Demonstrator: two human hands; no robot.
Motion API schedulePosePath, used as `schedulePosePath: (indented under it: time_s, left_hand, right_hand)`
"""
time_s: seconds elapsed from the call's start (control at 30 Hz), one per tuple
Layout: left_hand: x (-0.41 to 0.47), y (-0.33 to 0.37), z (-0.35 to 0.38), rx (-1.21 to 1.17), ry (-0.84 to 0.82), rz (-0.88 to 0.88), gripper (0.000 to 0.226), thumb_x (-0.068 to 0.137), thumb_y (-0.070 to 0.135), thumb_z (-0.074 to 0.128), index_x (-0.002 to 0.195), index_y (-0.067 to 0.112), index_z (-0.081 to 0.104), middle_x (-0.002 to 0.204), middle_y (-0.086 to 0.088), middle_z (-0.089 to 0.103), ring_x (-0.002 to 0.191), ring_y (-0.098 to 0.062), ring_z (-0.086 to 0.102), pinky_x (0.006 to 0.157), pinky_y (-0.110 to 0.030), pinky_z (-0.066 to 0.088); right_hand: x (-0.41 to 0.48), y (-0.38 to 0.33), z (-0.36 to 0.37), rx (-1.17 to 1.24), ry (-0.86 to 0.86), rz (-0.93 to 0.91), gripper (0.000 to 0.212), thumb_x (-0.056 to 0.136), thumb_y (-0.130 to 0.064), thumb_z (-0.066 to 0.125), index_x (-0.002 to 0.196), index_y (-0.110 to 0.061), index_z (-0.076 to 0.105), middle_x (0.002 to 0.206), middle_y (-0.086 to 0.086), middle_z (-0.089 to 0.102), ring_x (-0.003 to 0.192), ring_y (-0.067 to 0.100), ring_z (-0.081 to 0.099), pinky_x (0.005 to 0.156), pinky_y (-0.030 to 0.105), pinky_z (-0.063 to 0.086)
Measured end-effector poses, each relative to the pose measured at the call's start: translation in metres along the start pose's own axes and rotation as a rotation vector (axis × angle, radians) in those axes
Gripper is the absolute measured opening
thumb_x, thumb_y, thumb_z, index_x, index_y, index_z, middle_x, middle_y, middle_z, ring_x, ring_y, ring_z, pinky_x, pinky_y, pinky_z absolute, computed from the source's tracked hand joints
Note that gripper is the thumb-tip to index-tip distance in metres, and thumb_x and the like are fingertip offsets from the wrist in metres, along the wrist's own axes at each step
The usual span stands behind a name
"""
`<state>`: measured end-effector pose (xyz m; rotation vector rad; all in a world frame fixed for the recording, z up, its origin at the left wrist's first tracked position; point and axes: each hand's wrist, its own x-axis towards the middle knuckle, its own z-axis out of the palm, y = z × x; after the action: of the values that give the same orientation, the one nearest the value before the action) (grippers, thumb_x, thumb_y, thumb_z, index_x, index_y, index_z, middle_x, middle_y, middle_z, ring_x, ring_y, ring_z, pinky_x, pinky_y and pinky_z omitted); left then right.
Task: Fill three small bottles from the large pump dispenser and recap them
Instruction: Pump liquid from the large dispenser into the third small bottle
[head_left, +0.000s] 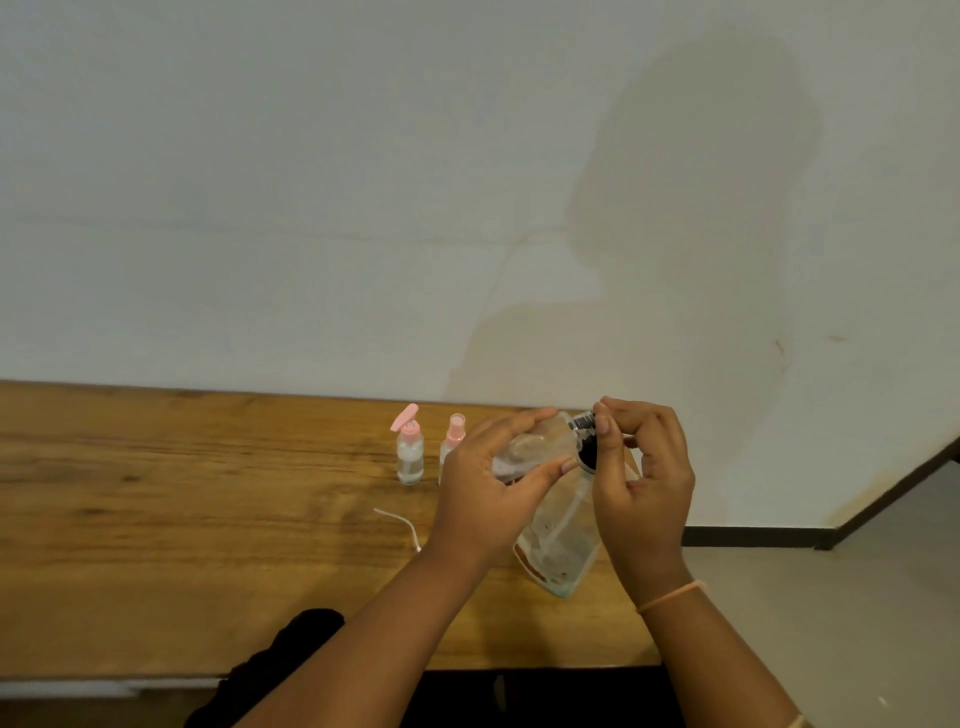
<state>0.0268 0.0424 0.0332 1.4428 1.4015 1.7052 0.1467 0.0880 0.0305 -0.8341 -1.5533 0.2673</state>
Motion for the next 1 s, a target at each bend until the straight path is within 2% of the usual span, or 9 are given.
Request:
schedulePosePath:
  time_s: [0.07, 0.2, 0.33, 0.53, 0.6, 0.7, 0.83, 0.9, 1.0]
  left_hand:
    - [0.0, 0.001, 0.001, -0.003, 0.017, 0.014, 0.043, 0.066, 0.038, 0.073, 0.107, 0.04, 0.061, 0.108, 0.009, 0.066, 0.104, 0.007, 0.057, 0.083, -0.007, 0.045]
    - [-0.001, 0.006, 0.002, -0.002, 0.026, 0.036, 0.043, 0.068, 0.031, 0.076, 0.108, 0.038, 0.06, 0.106, 0.013, 0.065, 0.105, 0.008, 0.055, 0.082, -0.004, 0.043]
    - [-0.002, 0.006, 0.003, -0.03, 0.041, 0.048, 0.043, 0.068, 0.033, 0.075, 0.107, 0.04, 0.06, 0.105, 0.013, 0.064, 0.103, 0.006, 0.056, 0.079, -0.006, 0.046]
    - [-0.005, -0.004, 0.006, -0.042, 0.042, -0.03, 0.046, 0.071, 0.02, 0.079, 0.106, 0.042, 0.06, 0.109, 0.011, 0.066, 0.106, 0.007, 0.057, 0.08, -0.004, 0.044]
    - [-0.003, -0.002, 0.006, -0.045, 0.047, -0.018, 0.046, 0.07, 0.021, 0.079, 0.106, 0.043, 0.061, 0.108, 0.011, 0.066, 0.105, 0.007, 0.057, 0.081, -0.004, 0.043]
    - [-0.001, 0.003, 0.005, -0.056, 0.063, 0.022, 0.045, 0.069, 0.02, 0.079, 0.106, 0.038, 0.062, 0.106, 0.006, 0.067, 0.103, 0.005, 0.058, 0.079, -0.004, 0.044]
    - [-0.001, 0.007, 0.005, -0.055, 0.055, 0.055, 0.043, 0.069, 0.023, 0.077, 0.107, 0.036, 0.061, 0.105, 0.007, 0.065, 0.102, 0.008, 0.056, 0.075, -0.003, 0.044]
    - [-0.001, 0.006, 0.005, -0.05, 0.047, 0.06, 0.042, 0.068, 0.027, 0.076, 0.106, 0.037, 0.06, 0.105, 0.009, 0.065, 0.102, 0.009, 0.056, 0.077, -0.003, 0.043]
    - [-0.001, -0.001, 0.006, -0.044, 0.029, 0.029, 0.045, 0.07, 0.019, 0.079, 0.106, 0.037, 0.061, 0.107, 0.006, 0.066, 0.103, 0.009, 0.056, 0.081, -0.003, 0.042]
  right_hand:
    - [0.001, -0.005, 0.001, 0.015, 0.02, 0.022, 0.01, 0.091, -0.021, 0.05, 0.091, -0.023, 0.059, 0.093, -0.011, 0.057, 0.094, 0.0, 0.055, 0.078, 0.019, 0.049]
    - [0.004, -0.013, 0.0, 0.031, 0.052, 0.029, 0.011, 0.091, -0.02, 0.05, 0.089, -0.019, 0.061, 0.091, 0.0, 0.059, 0.093, -0.002, 0.055, 0.078, 0.01, 0.045]
    - [0.004, -0.012, -0.001, 0.014, 0.051, 0.012, 0.011, 0.091, -0.02, 0.05, 0.091, -0.019, 0.06, 0.092, 0.0, 0.058, 0.094, -0.004, 0.055, 0.079, 0.008, 0.044]
    - [-0.001, -0.003, 0.001, -0.015, 0.012, 0.005, 0.011, 0.092, -0.022, 0.049, 0.089, -0.021, 0.059, 0.094, -0.015, 0.054, 0.093, 0.01, 0.057, 0.08, 0.025, 0.049]
    - [0.001, -0.007, 0.002, 0.006, 0.034, 0.018, 0.011, 0.091, -0.023, 0.049, 0.089, -0.022, 0.059, 0.095, -0.016, 0.055, 0.094, 0.006, 0.056, 0.08, 0.02, 0.048]
    - [0.005, -0.013, 0.001, 0.028, 0.055, 0.025, 0.012, 0.091, -0.022, 0.049, 0.088, -0.02, 0.061, 0.091, -0.006, 0.059, 0.094, -0.001, 0.055, 0.08, 0.01, 0.042]
    - [0.005, -0.014, -0.001, 0.02, 0.04, 0.019, 0.011, 0.091, -0.02, 0.05, 0.089, -0.02, 0.06, 0.092, 0.001, 0.061, 0.095, 0.0, 0.055, 0.08, 0.008, 0.041]
    - [0.005, -0.009, -0.003, 0.008, 0.043, 0.003, 0.01, 0.091, -0.021, 0.05, 0.089, -0.021, 0.06, 0.092, -0.002, 0.059, 0.095, 0.002, 0.056, 0.082, 0.014, 0.045]
    - [0.001, 0.001, -0.001, -0.041, 0.023, -0.013, 0.01, 0.092, -0.022, 0.049, 0.091, -0.023, 0.059, 0.094, -0.006, 0.056, 0.094, 0.014, 0.058, 0.081, 0.045, 0.05]
